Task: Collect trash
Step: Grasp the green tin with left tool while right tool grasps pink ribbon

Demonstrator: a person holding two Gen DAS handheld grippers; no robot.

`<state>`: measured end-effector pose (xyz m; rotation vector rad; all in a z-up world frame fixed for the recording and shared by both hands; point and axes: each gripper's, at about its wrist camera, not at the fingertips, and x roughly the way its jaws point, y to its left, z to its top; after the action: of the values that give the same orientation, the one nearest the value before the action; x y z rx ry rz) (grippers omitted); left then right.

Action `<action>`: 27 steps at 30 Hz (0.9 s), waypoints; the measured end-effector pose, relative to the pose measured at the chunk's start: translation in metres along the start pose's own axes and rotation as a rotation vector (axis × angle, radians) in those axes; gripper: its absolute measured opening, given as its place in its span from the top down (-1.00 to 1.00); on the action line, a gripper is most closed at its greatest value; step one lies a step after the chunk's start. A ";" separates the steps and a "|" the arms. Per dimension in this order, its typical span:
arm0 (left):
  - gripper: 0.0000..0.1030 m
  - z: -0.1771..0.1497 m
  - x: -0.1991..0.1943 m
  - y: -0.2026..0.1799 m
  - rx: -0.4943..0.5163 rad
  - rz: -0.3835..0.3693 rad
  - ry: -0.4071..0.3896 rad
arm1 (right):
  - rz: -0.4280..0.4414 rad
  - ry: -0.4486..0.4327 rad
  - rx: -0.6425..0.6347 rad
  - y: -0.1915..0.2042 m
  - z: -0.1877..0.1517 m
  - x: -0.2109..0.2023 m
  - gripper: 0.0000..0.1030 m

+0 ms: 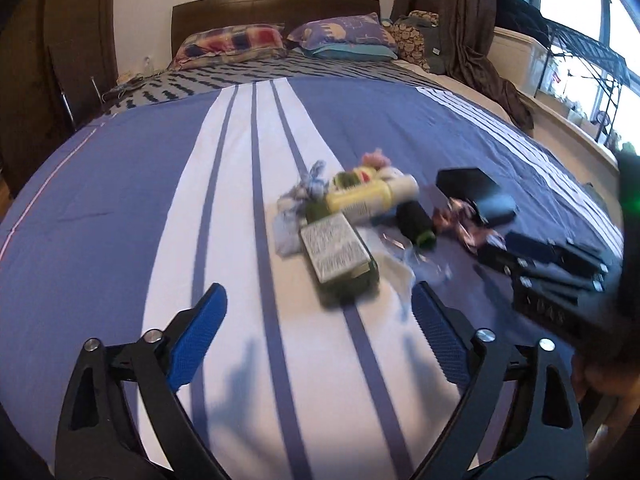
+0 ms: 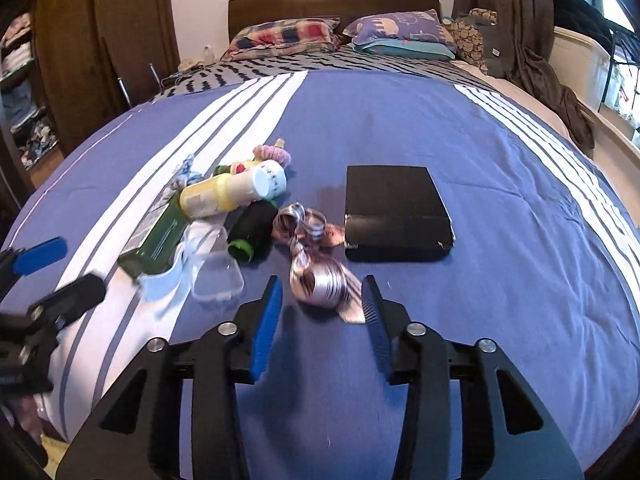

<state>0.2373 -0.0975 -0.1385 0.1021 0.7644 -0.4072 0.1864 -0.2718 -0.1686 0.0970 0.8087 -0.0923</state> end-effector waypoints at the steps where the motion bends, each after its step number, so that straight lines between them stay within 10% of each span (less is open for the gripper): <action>1: -0.53 0.003 0.005 0.002 -0.015 -0.007 0.005 | 0.002 -0.002 -0.001 0.000 0.000 0.001 0.26; 8: -0.37 0.017 0.039 0.002 -0.026 -0.040 0.074 | 0.006 0.014 -0.014 0.000 0.001 0.013 0.53; 12: 0.13 0.014 0.050 -0.001 -0.011 -0.071 0.103 | 0.008 -0.005 -0.005 -0.003 0.000 0.011 0.68; 27: 0.18 -0.029 -0.046 0.003 0.035 -0.033 0.008 | 0.023 -0.061 -0.028 0.009 -0.025 -0.066 0.81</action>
<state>0.1893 -0.0733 -0.1275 0.1242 0.7673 -0.4521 0.1237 -0.2567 -0.1372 0.0769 0.7472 -0.0619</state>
